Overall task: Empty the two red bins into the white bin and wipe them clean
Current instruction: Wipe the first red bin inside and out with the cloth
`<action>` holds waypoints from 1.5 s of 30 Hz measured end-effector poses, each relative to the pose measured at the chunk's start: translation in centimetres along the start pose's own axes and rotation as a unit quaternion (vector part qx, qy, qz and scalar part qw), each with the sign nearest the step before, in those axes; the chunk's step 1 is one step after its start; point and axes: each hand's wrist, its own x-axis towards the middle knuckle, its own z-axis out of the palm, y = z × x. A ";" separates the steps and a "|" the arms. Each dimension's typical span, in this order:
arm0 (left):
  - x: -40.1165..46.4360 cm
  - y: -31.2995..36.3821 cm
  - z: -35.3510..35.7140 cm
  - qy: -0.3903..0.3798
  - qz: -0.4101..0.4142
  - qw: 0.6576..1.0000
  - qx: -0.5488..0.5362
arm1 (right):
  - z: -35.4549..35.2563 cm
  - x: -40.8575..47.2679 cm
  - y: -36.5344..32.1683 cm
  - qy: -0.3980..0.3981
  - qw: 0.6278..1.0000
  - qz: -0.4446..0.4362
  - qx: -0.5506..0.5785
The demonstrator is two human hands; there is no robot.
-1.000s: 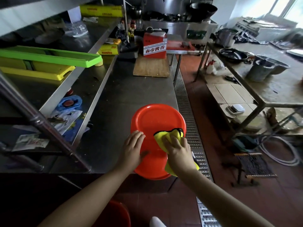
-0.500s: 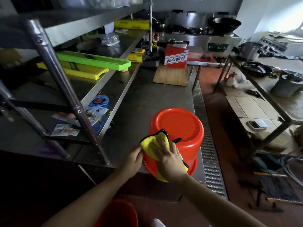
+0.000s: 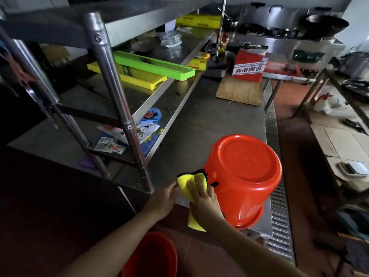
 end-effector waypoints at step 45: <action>12.9 13.8 1.5 0.021 0.185 0.924 0.334 | -17.7 9.7 13.5 0.072 0.988 0.111 -0.086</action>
